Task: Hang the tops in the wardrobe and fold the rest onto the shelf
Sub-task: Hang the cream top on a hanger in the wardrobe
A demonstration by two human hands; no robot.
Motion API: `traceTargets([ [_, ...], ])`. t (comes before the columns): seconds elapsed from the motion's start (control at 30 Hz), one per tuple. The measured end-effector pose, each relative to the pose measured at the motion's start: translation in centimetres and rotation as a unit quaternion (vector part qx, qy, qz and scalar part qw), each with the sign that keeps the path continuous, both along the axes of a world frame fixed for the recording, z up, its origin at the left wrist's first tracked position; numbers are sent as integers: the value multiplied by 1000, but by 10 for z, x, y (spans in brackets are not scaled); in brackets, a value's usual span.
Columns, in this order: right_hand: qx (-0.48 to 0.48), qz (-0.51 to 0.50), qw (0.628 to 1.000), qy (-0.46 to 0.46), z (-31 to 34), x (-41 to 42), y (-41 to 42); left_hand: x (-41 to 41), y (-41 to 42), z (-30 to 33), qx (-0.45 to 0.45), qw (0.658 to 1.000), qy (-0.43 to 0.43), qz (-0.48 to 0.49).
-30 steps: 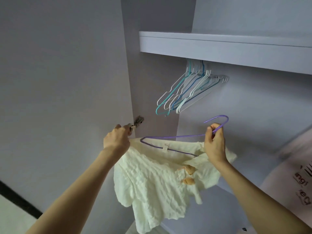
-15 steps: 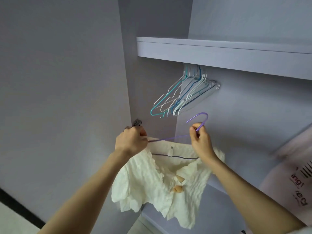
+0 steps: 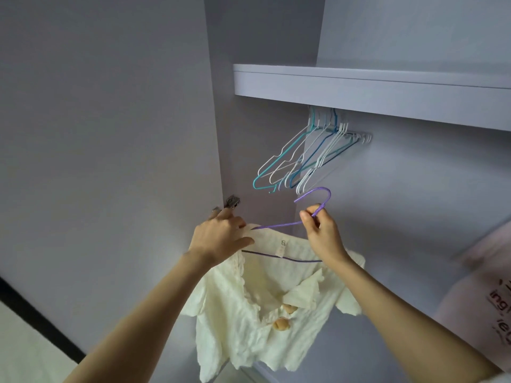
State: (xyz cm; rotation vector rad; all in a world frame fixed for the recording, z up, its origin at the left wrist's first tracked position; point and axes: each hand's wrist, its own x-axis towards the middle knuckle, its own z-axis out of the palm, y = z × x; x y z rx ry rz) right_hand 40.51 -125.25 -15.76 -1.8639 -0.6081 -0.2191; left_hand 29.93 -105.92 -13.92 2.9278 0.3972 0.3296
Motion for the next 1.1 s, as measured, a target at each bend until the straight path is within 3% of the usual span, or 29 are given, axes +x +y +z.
traceTargets([
  [0.17, -7, -5, 1000, -6, 8, 2, -5, -5, 9, -4, 119, 989, 81, -45],
  [0.27, -2, -17, 1000, -3, 13, 7, -15, -6, 16, -3, 149, 987, 56, -25],
  [0.43, -17, -21, 1000, -10, 23, 7, -26, -2, 4, -8, 105, 992, -29, -62],
  [0.57, -25, -25, 999, -18, 29, 6, -28, 12, -13, -13, 35, 996, -54, -59],
  [0.73, -49, -17, 998, -46, 37, 7, -29, 30, -35, -16, 17, 992, -82, -93],
  [0.9, -2, 21, 999, -37, 45, 13, -45, 40, -35, -17, -45, 984, -158, -69],
  [1.0, -87, -56, 989, -103, 35, 29, -79, 39, -29, -17, -83, 976, -183, -81],
  [1.1, -319, -147, 934, -70, 16, 50, -117, 38, -22, -18, -112, 969, -203, -84],
])
